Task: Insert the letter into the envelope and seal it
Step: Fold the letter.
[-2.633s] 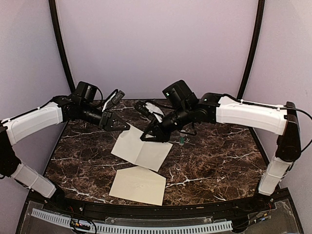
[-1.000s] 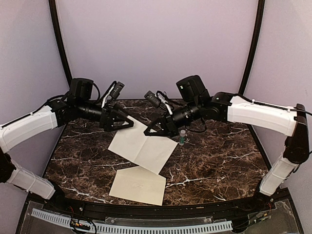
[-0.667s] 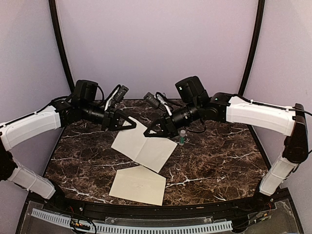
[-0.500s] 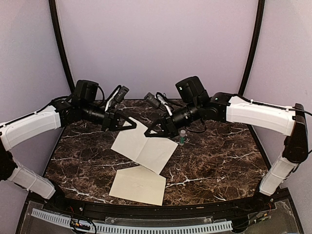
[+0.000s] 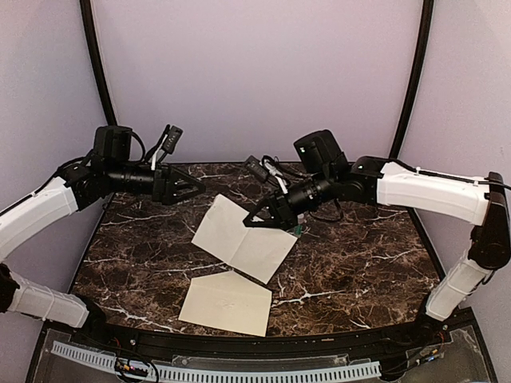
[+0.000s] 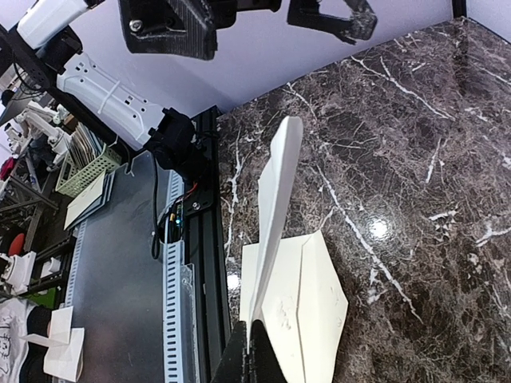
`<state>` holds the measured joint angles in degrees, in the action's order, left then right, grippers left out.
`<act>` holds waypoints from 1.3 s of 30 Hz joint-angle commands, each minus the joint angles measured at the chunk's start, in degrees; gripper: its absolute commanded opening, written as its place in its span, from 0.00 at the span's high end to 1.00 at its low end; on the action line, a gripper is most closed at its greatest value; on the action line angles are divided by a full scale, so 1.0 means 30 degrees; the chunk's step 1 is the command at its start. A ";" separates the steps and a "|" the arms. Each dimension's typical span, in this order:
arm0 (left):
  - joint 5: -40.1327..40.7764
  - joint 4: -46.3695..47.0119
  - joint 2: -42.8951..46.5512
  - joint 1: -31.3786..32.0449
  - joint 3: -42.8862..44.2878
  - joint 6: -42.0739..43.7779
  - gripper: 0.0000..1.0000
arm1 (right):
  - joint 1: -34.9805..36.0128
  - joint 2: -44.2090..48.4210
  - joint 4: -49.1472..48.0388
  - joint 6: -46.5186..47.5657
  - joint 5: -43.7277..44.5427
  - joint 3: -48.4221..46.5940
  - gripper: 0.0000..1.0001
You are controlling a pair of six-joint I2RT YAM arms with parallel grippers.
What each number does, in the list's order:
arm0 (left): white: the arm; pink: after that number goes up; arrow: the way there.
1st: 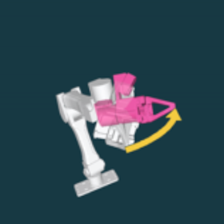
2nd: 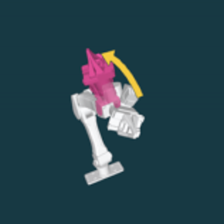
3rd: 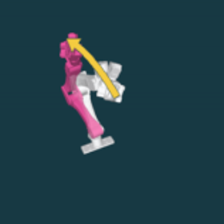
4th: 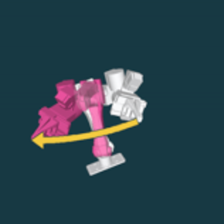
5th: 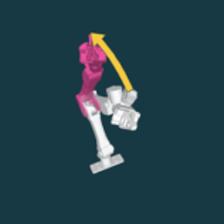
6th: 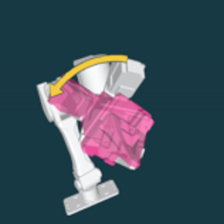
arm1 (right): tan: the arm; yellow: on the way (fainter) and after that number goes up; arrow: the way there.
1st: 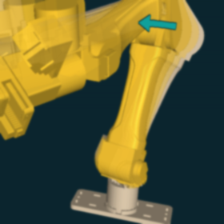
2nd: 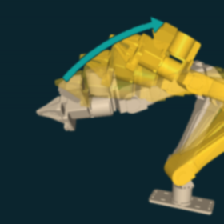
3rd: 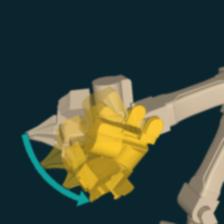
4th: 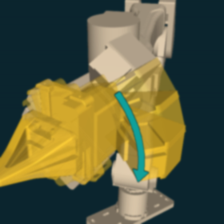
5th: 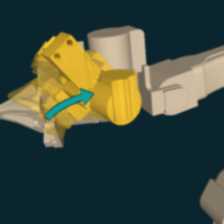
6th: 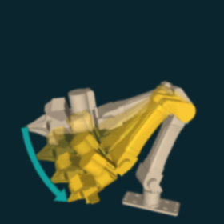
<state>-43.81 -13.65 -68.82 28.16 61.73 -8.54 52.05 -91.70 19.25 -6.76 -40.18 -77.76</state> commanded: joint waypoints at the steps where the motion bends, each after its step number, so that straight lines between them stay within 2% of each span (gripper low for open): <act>1: -0.0045 0.0008 0.1126 -0.0158 -0.1268 -0.3003 0.17 | -0.0154 0.0917 -0.1557 -0.0322 0.0946 0.0408 1.00; 5: -0.1875 0.0308 0.1959 -0.0159 -0.2782 -0.4483 0.45 | -0.0154 0.0735 -0.1721 -0.0196 0.0969 0.0269 1.00; 7: -0.2602 0.0834 0.2497 -0.0174 -0.3486 -0.5230 0.48 | -0.0154 0.0594 -0.1724 -0.0135 0.0959 0.0177 1.00; 11: -0.3789 0.0887 0.2845 -0.0159 -0.4380 -0.5848 0.48 | -0.0153 0.0352 -0.1644 -0.0034 0.0842 -0.0086 1.00; 15: -0.3342 0.0029 0.2868 -0.0162 -0.4542 -0.5237 0.47 | -0.0154 0.0191 -0.1663 -0.0030 0.0563 -0.0268 1.00; 20: -0.3721 0.0483 0.2518 -0.0116 -0.4602 -0.5296 0.47 | -0.0154 0.0047 -0.1640 -0.0116 0.0311 -0.0331 1.00; 34: -0.3462 0.0846 0.1576 0.0196 -0.4385 -0.4538 0.47 | -0.0152 -0.0174 -0.1553 -0.0147 -0.0229 -0.0561 1.00; 39: -0.2131 0.0752 0.1494 0.0380 -0.4308 -0.3988 0.48 | -0.0143 -0.0311 -0.1419 -0.0118 -0.0404 -0.0675 1.00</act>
<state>-52.56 -12.23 -64.49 28.86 48.53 -22.70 51.94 -91.92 16.34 -6.98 -40.12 -78.02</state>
